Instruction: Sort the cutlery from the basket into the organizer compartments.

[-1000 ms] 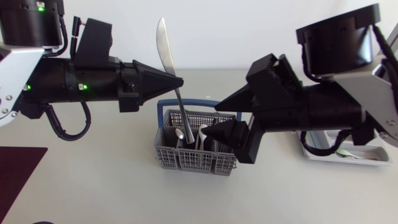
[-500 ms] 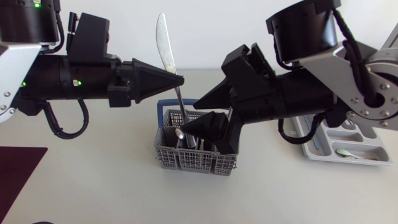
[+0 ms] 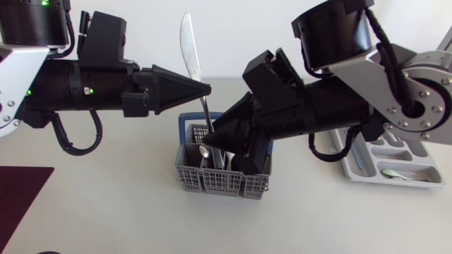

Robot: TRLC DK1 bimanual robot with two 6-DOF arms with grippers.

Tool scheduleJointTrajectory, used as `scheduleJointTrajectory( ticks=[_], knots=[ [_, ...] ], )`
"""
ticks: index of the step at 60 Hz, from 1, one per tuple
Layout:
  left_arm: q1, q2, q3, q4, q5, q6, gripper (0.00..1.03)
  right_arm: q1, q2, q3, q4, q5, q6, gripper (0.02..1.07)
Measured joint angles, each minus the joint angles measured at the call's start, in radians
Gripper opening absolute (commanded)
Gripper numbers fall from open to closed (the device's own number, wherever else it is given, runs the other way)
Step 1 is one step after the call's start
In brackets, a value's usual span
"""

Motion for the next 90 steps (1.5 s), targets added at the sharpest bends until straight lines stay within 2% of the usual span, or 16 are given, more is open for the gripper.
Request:
scheduleJointTrajectory(
  ticks=[3,16,20,22,27,29,30,38,46,51,59,65,71,78,83,90],
  knots=[
    [0.000,0.000,0.001,0.000,0.004,-0.006,0.03,0.000,0.001,0.000,-0.002,-0.008,0.000,0.12],
    [0.000,0.000,0.002,0.008,0.018,-0.022,0.04,0.004,0.018,0.013,-0.022,-0.019,0.014,0.08],
    [0.008,0.000,0.001,0.034,0.024,-0.035,0.16,-0.004,0.018,0.018,-0.024,-0.014,0.031,0.08],
    [0.014,0.000,0.001,0.042,0.031,-0.045,0.30,-0.011,0.018,0.023,-0.025,-0.014,0.034,0.08],
    [0.033,0.000,0.004,0.062,0.032,-0.082,0.48,-0.027,0.018,0.026,-0.036,-0.017,0.030,0.08],
    [0.049,0.000,0.012,0.067,0.029,-0.097,0.63,-0.033,0.018,0.026,-0.055,-0.018,0.029,0.08],
    [0.059,0.000,0.016,0.069,0.026,-0.103,0.67,-0.036,0.018,0.024,-0.063,-0.019,0.029,0.08],
    [0.151,0.000,0.082,0.090,0.005,-0.162,0.78,-0.062,0.001,0.018,-0.090,-0.020,0.029,0.08],
    [0.268,0.000,0.182,0.099,-0.010,-0.235,0.79,-0.090,-0.041,-0.005,-0.111,-0.013,0.022,0.08],
    [0.369,0.000,0.257,0.107,-0.013,-0.279,0.79,-0.133,-0.079,-0.030,-0.130,-0.010,0.021,0.08],
    [0.452,-0.002,0.288,0.108,-0.013,-0.296,0.79,-0.216,-0.138,-0.055,-0.153,-0.007,0.003,0.08],
    [0.477,-0.007,0.288,0.063,-0.017,-0.278,0.78,-0.289,-0.188,-0.068,-0.164,-0.007,-0.003,0.08],
    [0.470,-0.030,0.288,-0.050,-0.022,-0.196,0.77,-0.406,-0.242,-0.078,-0.176,-0.008,-0.014,0.08],
    [0.425,-0.063,0.286,-0.168,-0.058,-0.079,0.77,-0.563,-0.286,-0.093,-0.175,-0.010,-0.032,0.08],
    [0.359,-0.085,0.269,-0.243,-0.147,0.023,0.77,-0.678,-0.301,-0.106,-0.174,-0.010,-0.053,0.07],
    [0.240,-0.107,0.201,-0.295,-0.289,0.136,0.77,-0.822,-0.304,-0.126,-0.162,-0.006,-0.078,0.08]
  ],
)
